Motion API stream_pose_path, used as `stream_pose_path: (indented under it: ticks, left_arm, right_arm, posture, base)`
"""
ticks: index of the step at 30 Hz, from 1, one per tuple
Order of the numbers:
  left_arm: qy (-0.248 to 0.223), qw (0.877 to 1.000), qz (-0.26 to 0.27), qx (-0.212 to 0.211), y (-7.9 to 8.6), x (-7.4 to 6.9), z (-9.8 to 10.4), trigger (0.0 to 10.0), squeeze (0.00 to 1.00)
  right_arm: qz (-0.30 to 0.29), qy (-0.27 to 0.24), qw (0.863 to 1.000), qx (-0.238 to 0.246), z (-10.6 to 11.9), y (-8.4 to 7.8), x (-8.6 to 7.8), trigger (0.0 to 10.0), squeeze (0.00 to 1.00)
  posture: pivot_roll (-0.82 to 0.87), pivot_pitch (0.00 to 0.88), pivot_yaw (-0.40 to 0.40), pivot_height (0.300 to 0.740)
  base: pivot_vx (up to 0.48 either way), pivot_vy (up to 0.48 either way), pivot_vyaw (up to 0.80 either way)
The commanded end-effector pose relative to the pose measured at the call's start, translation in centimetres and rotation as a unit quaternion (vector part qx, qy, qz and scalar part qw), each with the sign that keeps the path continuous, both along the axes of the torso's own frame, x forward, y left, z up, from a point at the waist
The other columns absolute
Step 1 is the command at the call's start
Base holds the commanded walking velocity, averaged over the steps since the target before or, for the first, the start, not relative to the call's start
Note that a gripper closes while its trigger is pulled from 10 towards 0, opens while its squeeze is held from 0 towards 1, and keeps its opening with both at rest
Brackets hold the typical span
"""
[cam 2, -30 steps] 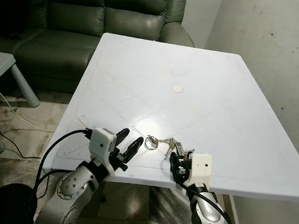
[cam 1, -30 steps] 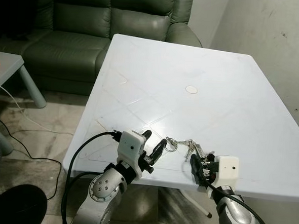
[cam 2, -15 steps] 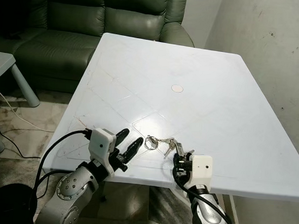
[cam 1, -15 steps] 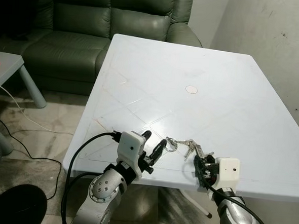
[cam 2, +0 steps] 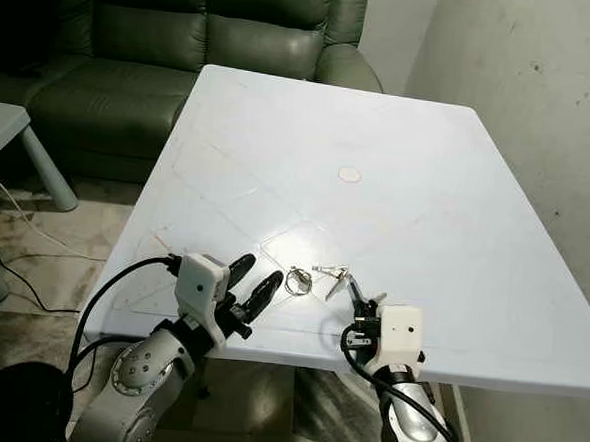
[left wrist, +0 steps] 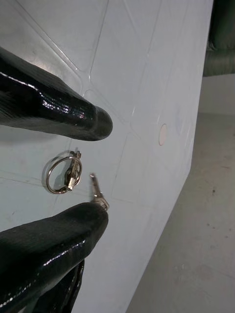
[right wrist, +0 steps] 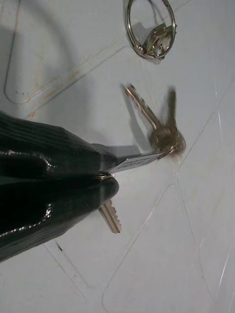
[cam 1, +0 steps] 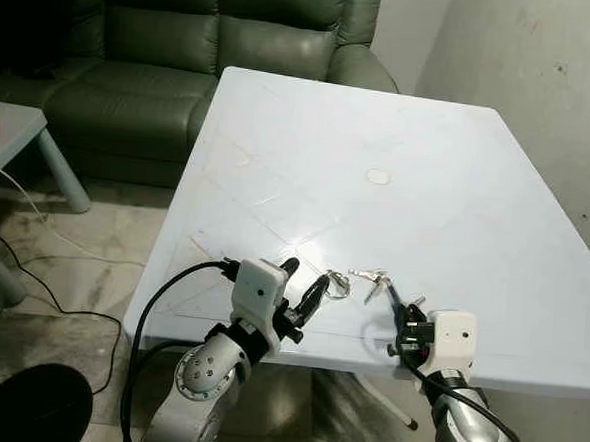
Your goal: Hang keys on a hook
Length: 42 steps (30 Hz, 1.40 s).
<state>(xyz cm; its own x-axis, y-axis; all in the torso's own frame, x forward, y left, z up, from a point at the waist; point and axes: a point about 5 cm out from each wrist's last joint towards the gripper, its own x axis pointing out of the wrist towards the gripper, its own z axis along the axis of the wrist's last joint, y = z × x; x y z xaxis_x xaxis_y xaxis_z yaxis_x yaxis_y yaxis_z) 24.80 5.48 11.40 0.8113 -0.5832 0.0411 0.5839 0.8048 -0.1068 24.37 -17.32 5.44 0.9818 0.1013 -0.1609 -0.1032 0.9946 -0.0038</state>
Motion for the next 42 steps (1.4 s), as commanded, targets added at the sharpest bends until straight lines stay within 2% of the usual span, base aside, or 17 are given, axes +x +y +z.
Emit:
stream_pose_path:
  ticks: [1,4,5,10,12,14,15,20,21,26,27,31,38,42]
  left_arm:
    - [-0.003,1.0,-0.005,-0.004,-0.4,-0.2,0.3,10.0,0.0]
    - [-0.003,1.0,-0.006,-0.003,-0.5,-0.2,0.3,10.0,0.0]
    - [-0.004,1.0,-0.007,-0.003,-0.5,-0.2,0.3,10.0,0.0]
    - [-0.004,1.0,-0.009,-0.002,-0.5,-0.2,0.3,10.0,0.0]
    - [-0.006,1.0,-0.01,-0.002,-0.5,-0.1,0.4,10.0,0.0]
    - [-0.006,1.0,-0.011,-0.002,-0.6,-0.1,0.4,10.0,0.0]
    - [-0.007,1.0,-0.012,-0.002,-0.6,-0.1,0.4,10.0,0.0]
    - [-0.007,1.0,-0.014,-0.001,-0.6,-0.1,0.4,10.0,0.0]
    - [-0.007,1.0,-0.015,-0.001,-0.6,-0.1,0.3,10.0,0.0]
    - [-0.006,1.0,-0.017,-0.001,-0.7,-0.1,0.3,10.0,0.0]
    - [-0.006,1.0,-0.018,-0.001,-0.7,-0.1,0.3,10.0,0.0]
    - [-0.006,1.0,-0.018,-0.002,-0.7,-0.1,0.4,10.0,0.0]
    - [-0.006,1.0,-0.019,-0.003,-0.8,-0.1,0.4,10.0,0.0]
    - [-0.006,1.0,-0.019,-0.003,-0.8,-0.1,0.4,10.0,0.0]
  right_arm:
    - [-0.001,-0.001,1.0,-0.011,-0.1,-0.5,0.1,10.0,0.0]
    - [0.001,0.001,1.0,-0.005,-0.1,-0.5,0.1,10.0,0.0]
    - [0.004,0.0,1.0,0.004,-0.1,-0.5,0.0,10.0,1.0]
    - [0.013,-0.014,1.0,0.0,0.3,-0.5,0.0,10.0,1.0]
    - [0.004,-0.026,0.999,-0.029,0.5,-0.8,0.2,10.0,1.0]
    - [0.016,-0.031,0.999,-0.035,0.6,-0.7,0.2,10.0,1.0]
    - [0.016,-0.029,0.999,-0.029,0.6,-0.8,0.2,10.0,0.0]
    - [0.023,-0.033,0.999,-0.01,0.7,-0.7,0.1,10.0,0.0]
    - [0.025,-0.034,0.999,0.014,0.8,-0.6,0.0,10.0,0.0]
    - [0.022,-0.044,0.996,0.069,1.2,-0.7,-0.2,10.0,0.0]
    - [0.006,-0.046,0.993,0.107,1.4,-1.1,-0.1,10.0,0.0]
    - [-0.002,-0.051,0.993,0.107,1.6,-1.4,0.0,10.0,0.0]
    - [0.014,-0.03,0.998,0.055,0.7,-1.6,-0.4,10.0,0.0]
    - [0.025,-0.018,0.998,0.055,0.4,-1.4,-0.6,10.0,0.0]
  posture:
    - [-0.05,0.073,-0.078,0.74]
    - [-0.05,0.069,-0.078,0.74]
    - [-0.05,0.068,-0.077,0.74]
    - [-0.05,0.063,-0.076,0.74]
    - [-0.05,0.061,-0.076,0.74]
    - [-0.05,0.061,-0.076,0.74]
    - [-0.05,0.061,-0.076,0.74]
    - [-0.06,0.053,-0.072,0.74]
    - [-0.06,0.051,-0.07,0.74]
    - [-0.06,0.051,-0.069,0.74]
    - [-0.06,0.05,-0.069,0.74]
    - [-0.06,0.049,-0.067,0.74]
    - [-0.06,0.049,-0.068,0.74]
    - [-0.06,0.053,-0.068,0.74]
  base:
    - [0.0,0.0,0.0]
    - [0.0,0.0,0.0]
    - [0.0,0.0,0.0]
    - [0.0,0.0,0.0]
    - [0.0,0.0,0.0]
    - [0.0,0.0,0.0]
    - [0.0,0.0,0.0]
    - [0.0,0.0,0.0]
    - [0.0,0.0,0.0]
    - [0.0,0.0,0.0]
    - [0.0,0.0,0.0]
    - [0.0,0.0,0.0]
    - [0.0,0.0,0.0]
    - [0.0,0.0,0.0]
